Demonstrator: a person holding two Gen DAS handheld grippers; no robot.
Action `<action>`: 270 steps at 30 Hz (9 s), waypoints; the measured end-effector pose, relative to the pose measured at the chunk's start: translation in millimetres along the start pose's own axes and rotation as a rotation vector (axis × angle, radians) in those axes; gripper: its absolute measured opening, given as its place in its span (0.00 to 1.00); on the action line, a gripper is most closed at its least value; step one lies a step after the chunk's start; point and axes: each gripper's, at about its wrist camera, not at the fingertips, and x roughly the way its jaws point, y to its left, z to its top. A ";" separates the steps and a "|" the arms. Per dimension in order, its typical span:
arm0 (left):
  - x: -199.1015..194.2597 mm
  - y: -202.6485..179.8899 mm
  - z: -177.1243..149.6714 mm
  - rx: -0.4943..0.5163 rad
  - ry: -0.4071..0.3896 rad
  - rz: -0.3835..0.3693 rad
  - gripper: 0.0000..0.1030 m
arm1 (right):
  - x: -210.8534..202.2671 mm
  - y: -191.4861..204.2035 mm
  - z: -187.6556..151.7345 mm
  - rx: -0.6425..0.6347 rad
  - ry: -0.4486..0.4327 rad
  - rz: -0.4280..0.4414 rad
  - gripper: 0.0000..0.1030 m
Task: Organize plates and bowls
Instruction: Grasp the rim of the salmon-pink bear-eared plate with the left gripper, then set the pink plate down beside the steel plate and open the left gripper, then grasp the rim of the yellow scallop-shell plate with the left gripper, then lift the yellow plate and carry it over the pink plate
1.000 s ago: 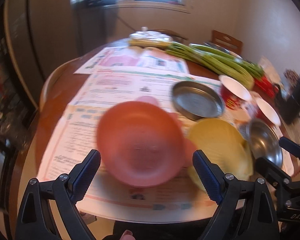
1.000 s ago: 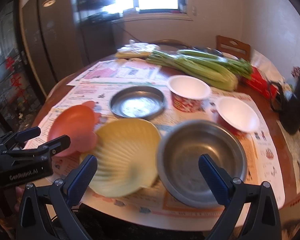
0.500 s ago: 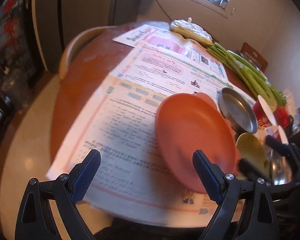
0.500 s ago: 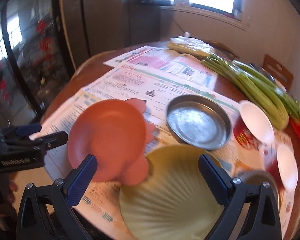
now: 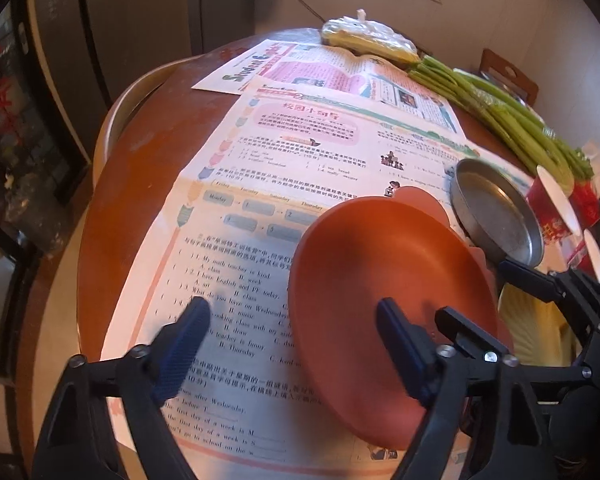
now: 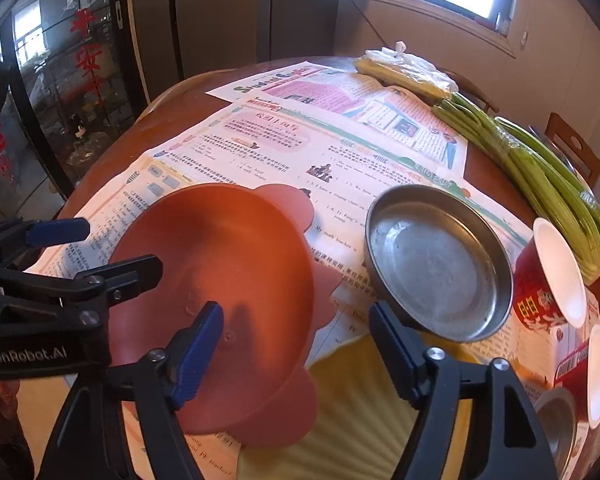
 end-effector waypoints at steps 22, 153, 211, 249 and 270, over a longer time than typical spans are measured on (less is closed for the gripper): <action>7.2 6.4 32.6 -0.017 0.003 -0.063 0.29 | 1.5 9.4 12.2 0.013 -0.002 0.068 0.63; -16.2 -138.7 -69.2 0.071 0.092 -0.178 0.46 | -24.7 -99.2 -48.6 -0.098 0.051 0.017 0.65; -40.3 -75.5 -65.1 -0.072 -0.031 -0.176 0.33 | -55.8 -59.5 -64.0 0.051 0.003 0.151 0.60; -40.4 -14.4 -11.0 -0.147 -0.064 -0.172 0.33 | -55.4 -15.3 34.8 -0.075 -0.066 0.110 0.60; -8.8 10.6 12.0 -0.178 -0.023 -0.142 0.31 | -10.0 -3.7 68.8 -0.071 -0.016 0.131 0.59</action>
